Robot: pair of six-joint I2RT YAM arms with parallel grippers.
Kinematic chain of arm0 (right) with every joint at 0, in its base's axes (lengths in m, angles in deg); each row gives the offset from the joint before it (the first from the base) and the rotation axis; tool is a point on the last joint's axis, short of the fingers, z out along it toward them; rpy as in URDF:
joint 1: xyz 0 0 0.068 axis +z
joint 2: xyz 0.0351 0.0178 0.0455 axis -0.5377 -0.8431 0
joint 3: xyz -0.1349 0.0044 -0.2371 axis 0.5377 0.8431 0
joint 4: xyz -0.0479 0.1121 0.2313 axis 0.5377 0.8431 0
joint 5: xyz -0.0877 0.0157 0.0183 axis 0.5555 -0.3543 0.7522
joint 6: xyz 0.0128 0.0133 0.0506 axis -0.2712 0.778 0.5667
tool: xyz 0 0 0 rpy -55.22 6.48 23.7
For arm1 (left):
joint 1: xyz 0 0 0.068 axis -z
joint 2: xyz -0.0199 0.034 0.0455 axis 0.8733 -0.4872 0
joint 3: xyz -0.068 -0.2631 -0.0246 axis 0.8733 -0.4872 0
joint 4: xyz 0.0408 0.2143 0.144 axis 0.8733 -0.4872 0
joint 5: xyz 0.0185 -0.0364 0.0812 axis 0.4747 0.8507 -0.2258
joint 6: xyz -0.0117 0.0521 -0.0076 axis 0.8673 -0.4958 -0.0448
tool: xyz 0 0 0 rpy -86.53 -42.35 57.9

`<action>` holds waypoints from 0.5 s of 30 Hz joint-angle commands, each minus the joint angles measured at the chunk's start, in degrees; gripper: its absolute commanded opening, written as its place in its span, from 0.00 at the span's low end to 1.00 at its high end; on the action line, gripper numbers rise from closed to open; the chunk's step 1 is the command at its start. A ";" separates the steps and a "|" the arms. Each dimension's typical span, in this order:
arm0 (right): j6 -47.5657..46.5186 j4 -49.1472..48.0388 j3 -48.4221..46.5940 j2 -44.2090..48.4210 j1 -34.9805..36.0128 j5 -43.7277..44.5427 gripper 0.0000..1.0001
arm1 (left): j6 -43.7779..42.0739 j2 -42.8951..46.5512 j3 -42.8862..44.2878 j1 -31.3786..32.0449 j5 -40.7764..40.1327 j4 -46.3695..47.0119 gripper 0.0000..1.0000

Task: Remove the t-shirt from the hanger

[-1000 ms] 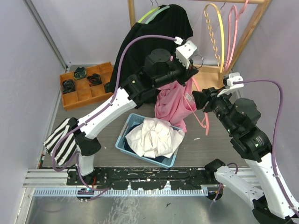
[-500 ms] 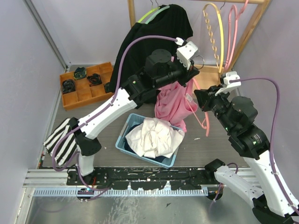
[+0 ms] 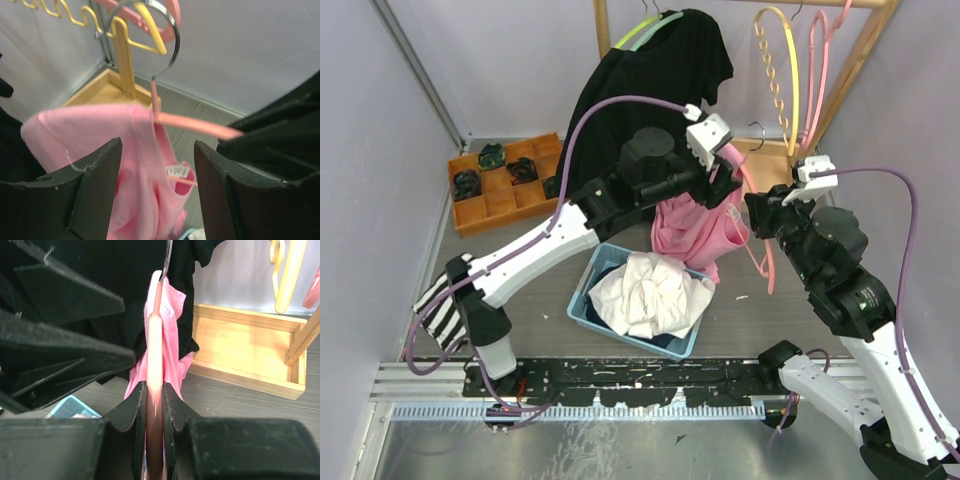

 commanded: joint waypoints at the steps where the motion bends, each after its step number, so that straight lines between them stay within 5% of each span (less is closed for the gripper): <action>1: -1.27 -5.62 -0.95 1.73 -0.23 1.70 0.01 | 0.75 6.22 -8.51 0.01 -0.62 8.16 0.67; 15: -1.00 -6.94 -0.10 3.80 -0.23 -3.84 0.01 | 4.89 0.53 -8.94 -3.26 -0.14 10.85 0.66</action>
